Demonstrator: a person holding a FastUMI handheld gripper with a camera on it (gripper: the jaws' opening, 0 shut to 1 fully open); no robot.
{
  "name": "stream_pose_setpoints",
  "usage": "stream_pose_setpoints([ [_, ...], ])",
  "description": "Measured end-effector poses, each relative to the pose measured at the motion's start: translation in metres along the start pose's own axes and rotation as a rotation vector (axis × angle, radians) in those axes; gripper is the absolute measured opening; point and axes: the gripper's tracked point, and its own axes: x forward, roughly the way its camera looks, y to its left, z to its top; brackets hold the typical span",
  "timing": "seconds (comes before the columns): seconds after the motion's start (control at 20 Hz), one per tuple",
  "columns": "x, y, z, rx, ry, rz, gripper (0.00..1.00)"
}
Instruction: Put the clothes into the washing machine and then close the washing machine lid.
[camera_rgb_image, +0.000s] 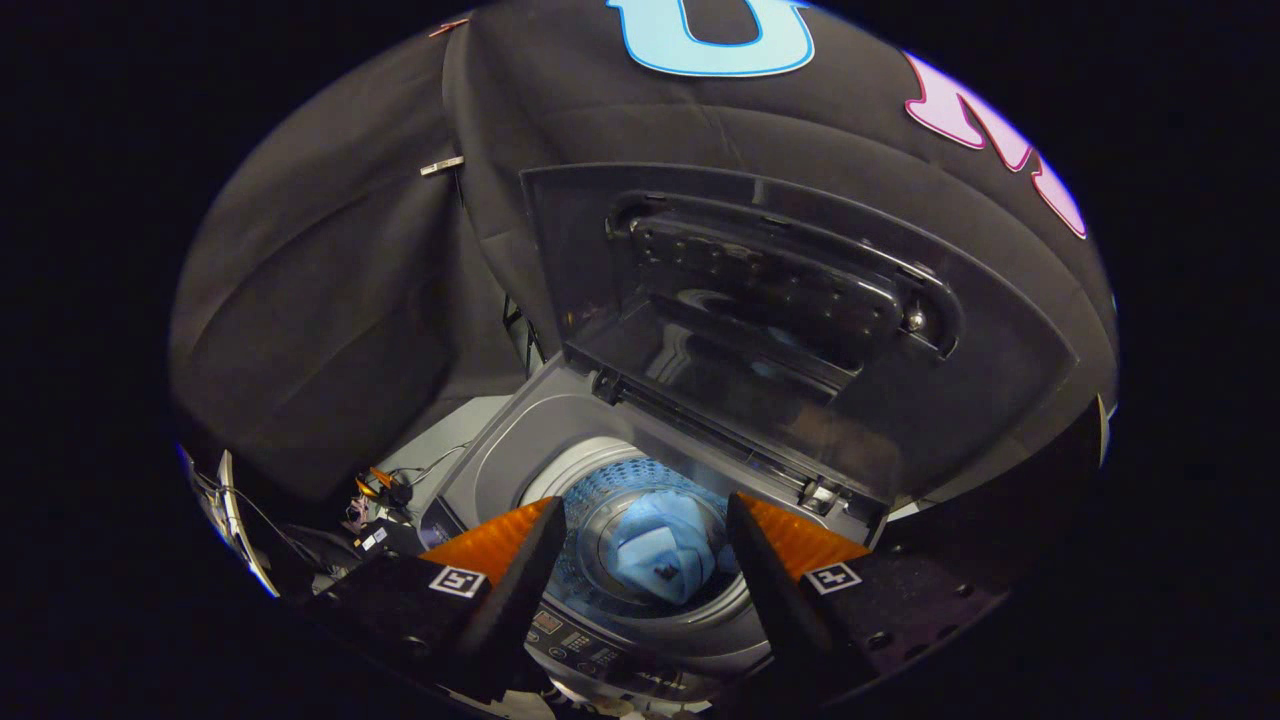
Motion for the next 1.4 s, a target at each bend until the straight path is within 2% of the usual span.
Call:
stream_pose_setpoints([
  [0.15,-0.013,0.016,0.023,0.020,-0.087,0.045,0.99],
  [0.3,-0.033,0.019,0.058,0.025,-0.238,0.074,1.00],
  [0.5,-0.063,0.014,0.100,0.092,-0.410,0.103,1.00],
  [0.8,-0.088,-0.034,0.152,0.142,-0.617,0.024,0.99],
  [1.0,-0.083,-0.071,0.168,0.185,-0.660,-0.047,0.99],
  [1.4,-0.041,-0.099,0.167,0.203,-0.553,-0.097,0.99],
])
